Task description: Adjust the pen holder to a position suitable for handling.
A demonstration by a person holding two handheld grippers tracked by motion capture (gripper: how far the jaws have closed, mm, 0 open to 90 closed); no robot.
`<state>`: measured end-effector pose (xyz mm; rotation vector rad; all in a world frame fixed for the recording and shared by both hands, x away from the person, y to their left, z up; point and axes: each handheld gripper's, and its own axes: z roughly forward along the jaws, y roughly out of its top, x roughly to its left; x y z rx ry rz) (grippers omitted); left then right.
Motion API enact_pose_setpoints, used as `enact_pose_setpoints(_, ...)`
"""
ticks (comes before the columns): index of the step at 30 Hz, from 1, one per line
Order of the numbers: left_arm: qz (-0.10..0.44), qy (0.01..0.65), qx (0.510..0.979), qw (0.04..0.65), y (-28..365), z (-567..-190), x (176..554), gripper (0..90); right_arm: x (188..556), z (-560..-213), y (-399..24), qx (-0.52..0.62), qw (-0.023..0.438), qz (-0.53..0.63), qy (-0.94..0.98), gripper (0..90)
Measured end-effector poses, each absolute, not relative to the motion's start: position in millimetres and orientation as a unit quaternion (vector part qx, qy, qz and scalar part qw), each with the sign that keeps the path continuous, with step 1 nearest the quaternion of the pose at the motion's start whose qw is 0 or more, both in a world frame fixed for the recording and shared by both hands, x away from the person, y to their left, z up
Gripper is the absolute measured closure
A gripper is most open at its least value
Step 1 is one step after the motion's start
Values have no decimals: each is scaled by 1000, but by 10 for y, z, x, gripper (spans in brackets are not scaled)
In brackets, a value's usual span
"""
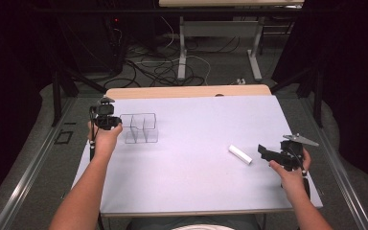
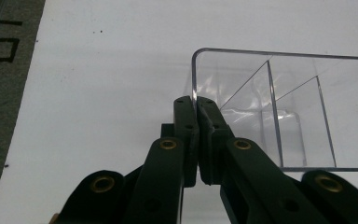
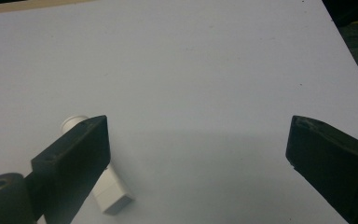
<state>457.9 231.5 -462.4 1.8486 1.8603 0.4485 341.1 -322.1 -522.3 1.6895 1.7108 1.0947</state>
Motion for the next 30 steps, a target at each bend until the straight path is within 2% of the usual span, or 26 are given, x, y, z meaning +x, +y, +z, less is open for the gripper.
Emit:
enact_pose_setpoints(5,147,678,672,260,2380,-4620,4575,856,3417,-5230,-3237,617,250,401,629,58)
enact_pose_setpoints(6,149,676,670,267,2389,-4611,4572,831,3417,-5230,-3239,617,250,401,629,58)
enact_pose_setpoints(12,160,666,665,298,2422,-4545,4533,810,3416,-5232,-3231,622,246,399,627,58)
enact_pose_setpoints(20,184,658,651,331,2552,-4470,4486,900,3428,-5252,-3257,623,248,397,627,58)
enact_pose_setpoints(30,174,663,657,315,2605,-4604,4634,900,3430,-5258,-3255,621,248,395,630,58)
